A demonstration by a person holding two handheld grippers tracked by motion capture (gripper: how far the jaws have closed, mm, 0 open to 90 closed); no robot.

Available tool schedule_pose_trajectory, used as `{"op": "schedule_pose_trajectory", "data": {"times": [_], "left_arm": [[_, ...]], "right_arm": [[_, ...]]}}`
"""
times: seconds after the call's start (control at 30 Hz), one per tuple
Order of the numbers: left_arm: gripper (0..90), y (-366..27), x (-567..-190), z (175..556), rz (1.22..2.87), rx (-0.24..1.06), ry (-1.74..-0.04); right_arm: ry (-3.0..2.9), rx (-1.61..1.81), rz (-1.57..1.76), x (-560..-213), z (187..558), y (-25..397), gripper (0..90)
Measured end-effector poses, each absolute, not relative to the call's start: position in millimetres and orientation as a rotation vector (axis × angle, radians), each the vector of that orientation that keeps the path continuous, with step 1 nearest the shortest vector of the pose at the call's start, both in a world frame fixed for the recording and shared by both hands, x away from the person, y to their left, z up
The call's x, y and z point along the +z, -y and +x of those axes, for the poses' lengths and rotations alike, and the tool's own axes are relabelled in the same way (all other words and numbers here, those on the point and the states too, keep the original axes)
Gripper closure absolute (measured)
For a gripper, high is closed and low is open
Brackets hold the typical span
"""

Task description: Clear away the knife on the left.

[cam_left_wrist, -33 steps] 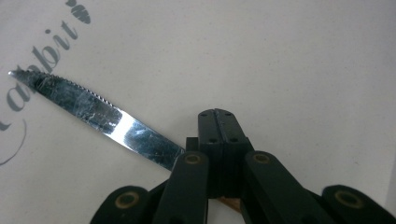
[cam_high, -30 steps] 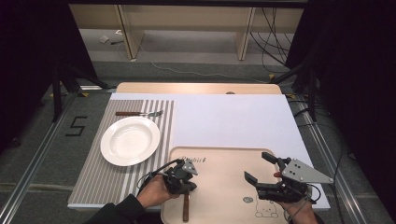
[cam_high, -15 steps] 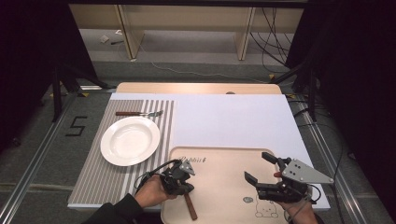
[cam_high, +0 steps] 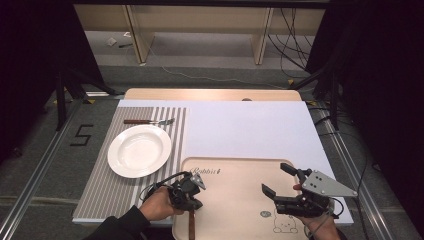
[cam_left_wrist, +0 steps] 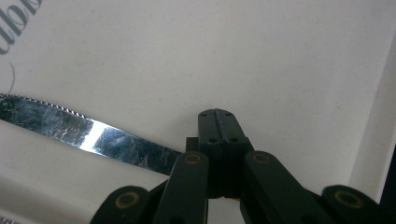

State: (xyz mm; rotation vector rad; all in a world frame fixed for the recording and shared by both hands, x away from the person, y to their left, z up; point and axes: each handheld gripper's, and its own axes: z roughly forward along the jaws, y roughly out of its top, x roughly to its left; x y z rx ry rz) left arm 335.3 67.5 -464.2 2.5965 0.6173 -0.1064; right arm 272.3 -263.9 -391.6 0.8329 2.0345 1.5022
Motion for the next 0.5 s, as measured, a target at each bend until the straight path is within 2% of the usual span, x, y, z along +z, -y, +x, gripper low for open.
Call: {"op": "schedule_pose_trajectory", "data": {"times": [0.5], "left_arm": [[89.4,-73.7,-463.4,337.8,2.613,-0.106,-0.625]], "right_arm": [[-2.035,1.503,0.831,-391.7,272.3,263.8,16.2]]}}
